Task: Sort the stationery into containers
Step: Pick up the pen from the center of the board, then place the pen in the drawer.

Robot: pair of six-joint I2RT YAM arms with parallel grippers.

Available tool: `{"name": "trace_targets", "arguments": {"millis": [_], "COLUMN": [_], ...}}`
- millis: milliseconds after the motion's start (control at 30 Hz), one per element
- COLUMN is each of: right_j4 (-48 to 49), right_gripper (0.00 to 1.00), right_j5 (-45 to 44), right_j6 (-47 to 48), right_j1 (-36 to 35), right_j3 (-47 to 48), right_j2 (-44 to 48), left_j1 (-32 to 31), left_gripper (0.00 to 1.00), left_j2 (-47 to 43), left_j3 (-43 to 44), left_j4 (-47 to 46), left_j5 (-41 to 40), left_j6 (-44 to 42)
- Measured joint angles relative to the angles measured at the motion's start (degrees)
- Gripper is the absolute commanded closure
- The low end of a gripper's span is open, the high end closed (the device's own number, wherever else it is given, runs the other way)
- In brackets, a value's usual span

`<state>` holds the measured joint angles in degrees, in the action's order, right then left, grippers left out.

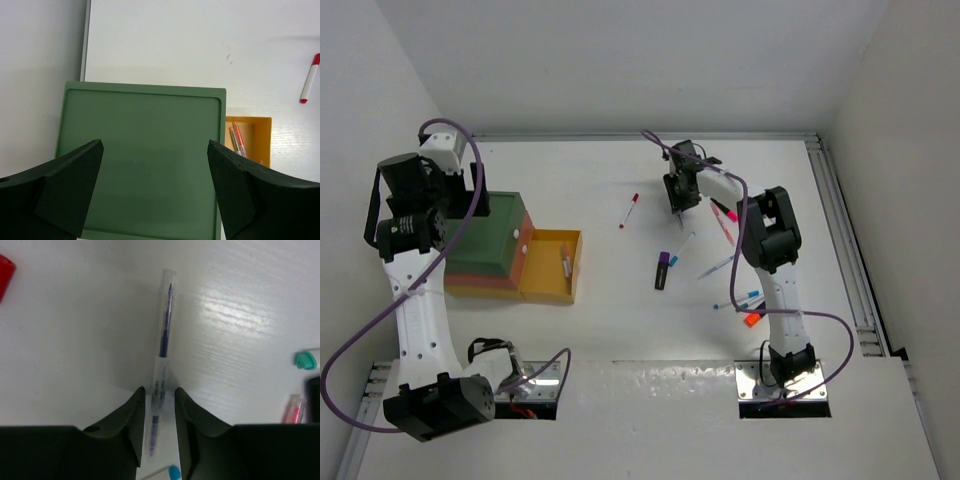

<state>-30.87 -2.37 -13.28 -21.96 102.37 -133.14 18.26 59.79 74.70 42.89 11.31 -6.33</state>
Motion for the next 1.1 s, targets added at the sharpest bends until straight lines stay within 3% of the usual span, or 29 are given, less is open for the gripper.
{"name": "trace_targets", "arguments": {"millis": [133,167,200,367,567,833,1100], "right_j4": [0.46,0.46,0.42,-0.22,-3.8,6.75,14.38], "right_gripper": [0.89,0.98,1.0,1.0,1.0,1.0,1.0], "right_j5": [0.02,0.04,-0.02,0.48,10.29,19.23,17.84], "right_j6": [0.55,0.68,0.98,1.29,-2.67,-17.68,-25.27], "right_j1": [-0.33,-0.39,-0.44,-0.76,-3.19,-16.5,-27.23], "right_j3": [0.0,0.0,0.0,0.09,-2.56,-5.6,-2.1], "right_j2": [-0.02,-0.02,-0.02,0.15,6.21,20.57,13.03], "left_j1": [-0.15,-0.22,-0.24,-0.31,-0.31,-0.28,-0.04], "left_gripper": [0.08,0.08,0.08,0.08,0.08,0.08,0.08], "left_j2": [-0.02,-0.02,-0.02,-0.04,-1.62,-2.05,-2.75], "left_j3": [-0.09,-0.09,-0.09,-0.09,-1.6,-3.43,-3.87], "left_j4": [-0.04,-0.04,-0.04,-0.11,-1.22,-1.88,-2.91], "left_j5": [0.0,0.0,0.0,-0.02,0.35,3.69,5.66], "left_j6": [0.17,0.26,0.37,0.9,2.03,3.93,5.66]}}
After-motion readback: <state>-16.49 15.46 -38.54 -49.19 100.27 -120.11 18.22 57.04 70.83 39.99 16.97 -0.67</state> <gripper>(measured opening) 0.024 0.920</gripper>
